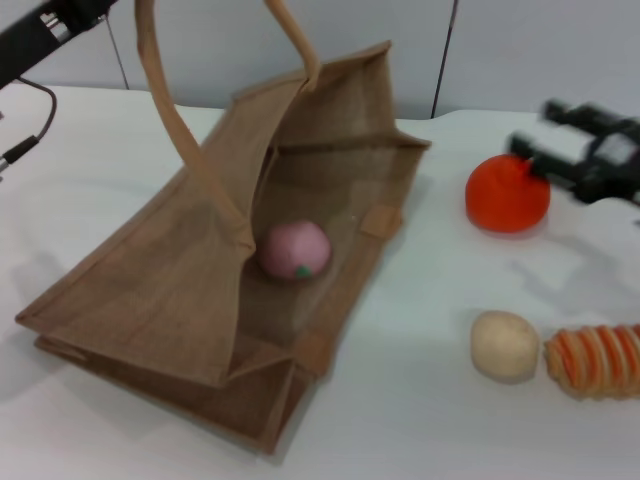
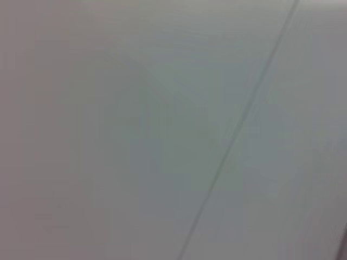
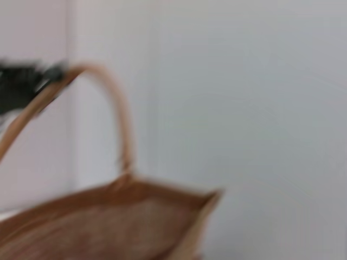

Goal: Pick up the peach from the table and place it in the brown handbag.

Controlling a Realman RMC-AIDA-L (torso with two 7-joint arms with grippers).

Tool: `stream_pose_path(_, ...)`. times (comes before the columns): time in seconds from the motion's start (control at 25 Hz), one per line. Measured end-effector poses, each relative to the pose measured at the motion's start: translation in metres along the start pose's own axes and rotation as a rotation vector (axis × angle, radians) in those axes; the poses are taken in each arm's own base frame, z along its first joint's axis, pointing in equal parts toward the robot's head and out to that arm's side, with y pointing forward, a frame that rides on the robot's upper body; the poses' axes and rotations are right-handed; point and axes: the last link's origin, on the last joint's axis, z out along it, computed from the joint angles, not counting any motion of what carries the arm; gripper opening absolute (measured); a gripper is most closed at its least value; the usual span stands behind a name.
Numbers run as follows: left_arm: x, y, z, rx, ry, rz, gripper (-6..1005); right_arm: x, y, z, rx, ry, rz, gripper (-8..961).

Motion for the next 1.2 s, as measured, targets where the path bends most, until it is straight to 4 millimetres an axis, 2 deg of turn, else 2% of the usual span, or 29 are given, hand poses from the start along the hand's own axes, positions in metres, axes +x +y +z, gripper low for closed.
stream_pose_path(0.16, -0.008, -0.009, 0.000, 0.061, -0.018, 0.019, 127, 0.002, -0.011, -0.022, 0.133, -0.085, 0.017, 706)
stream_pose_path(0.36, -0.023, -0.016, 0.001, 0.124, -0.031, 0.107, 127, 0.010, -0.011, -0.033, 0.246, -0.172, 0.009, 705)
stream_pose_path(0.44, -0.026, -0.017, 0.001, 0.135, -0.032, 0.129, 248, 0.015, -0.011, -0.035, 0.312, -0.205, -0.004, 704)
stream_pose_path(0.48, -0.038, -0.021, 0.000, 0.182, -0.030, 0.199, 308, 0.017, -0.011, -0.036, 0.342, -0.215, -0.011, 704)
stream_pose_path(0.68, -0.052, -0.026, -0.003, 0.280, 0.019, 0.312, 512, 0.034, -0.010, -0.035, 0.539, -0.227, -0.033, 702)
stream_pose_path(0.92, -0.071, -0.033, -0.020, 0.531, 0.163, 0.475, 640, 0.052, -0.017, -0.036, 0.757, -0.181, 0.021, 701)
stream_pose_path(1.2, -0.074, -0.038, -0.034, 0.685, 0.240, 0.482, 769, 0.056, -0.022, -0.045, 0.848, -0.191, 0.071, 699)
